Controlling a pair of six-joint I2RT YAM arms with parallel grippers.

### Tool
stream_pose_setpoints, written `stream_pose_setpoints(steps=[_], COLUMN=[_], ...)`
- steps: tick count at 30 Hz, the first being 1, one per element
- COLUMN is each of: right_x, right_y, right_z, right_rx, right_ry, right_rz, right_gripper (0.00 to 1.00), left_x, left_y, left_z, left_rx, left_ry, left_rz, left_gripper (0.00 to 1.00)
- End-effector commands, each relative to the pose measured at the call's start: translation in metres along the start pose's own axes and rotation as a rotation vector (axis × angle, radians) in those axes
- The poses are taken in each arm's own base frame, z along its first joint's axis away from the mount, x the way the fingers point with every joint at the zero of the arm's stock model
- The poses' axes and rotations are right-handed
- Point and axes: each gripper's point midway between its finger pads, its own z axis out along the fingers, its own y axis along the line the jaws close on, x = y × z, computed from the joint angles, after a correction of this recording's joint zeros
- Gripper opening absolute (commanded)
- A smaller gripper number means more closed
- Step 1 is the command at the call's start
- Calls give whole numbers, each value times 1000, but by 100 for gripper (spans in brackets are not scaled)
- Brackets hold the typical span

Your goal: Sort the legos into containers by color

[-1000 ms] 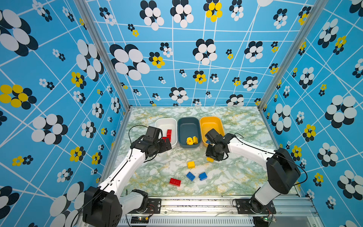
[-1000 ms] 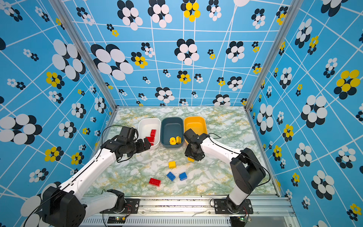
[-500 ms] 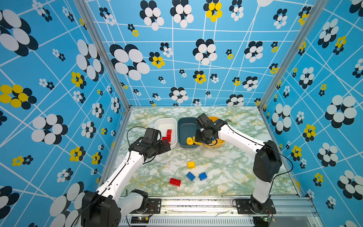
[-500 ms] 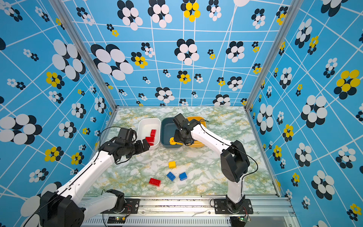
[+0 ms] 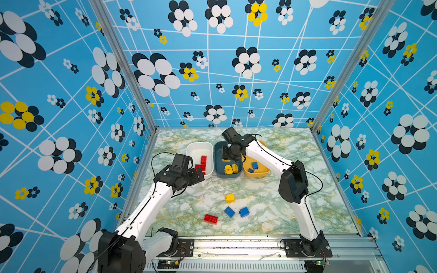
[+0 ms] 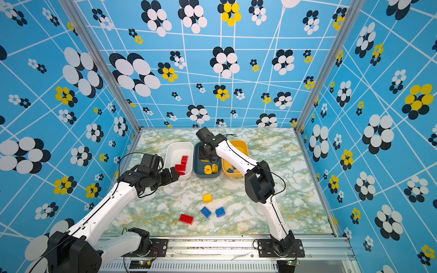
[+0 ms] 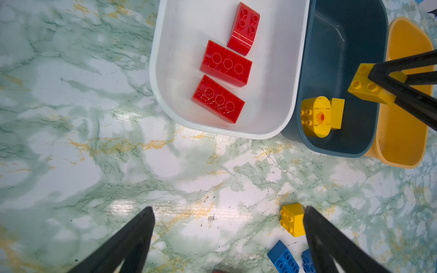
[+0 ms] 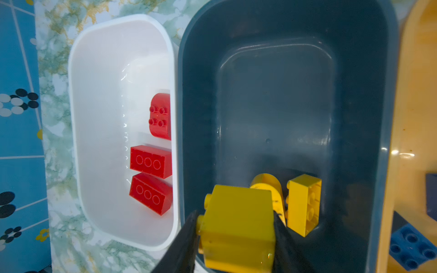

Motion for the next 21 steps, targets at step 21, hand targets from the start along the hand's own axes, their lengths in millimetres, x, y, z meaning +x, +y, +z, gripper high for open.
stream_pose_setpoints(steps=[21], right_x=[15], right_y=[-5], right_z=[-12], right_rx=[39], right_ry=[103], right_rz=[-64], right_gripper=[68], left_x=[47], left_y=[-5], left_z=[9], left_rx=[16], left_ry=[114], left_rz=[49], left_gripper=[99])
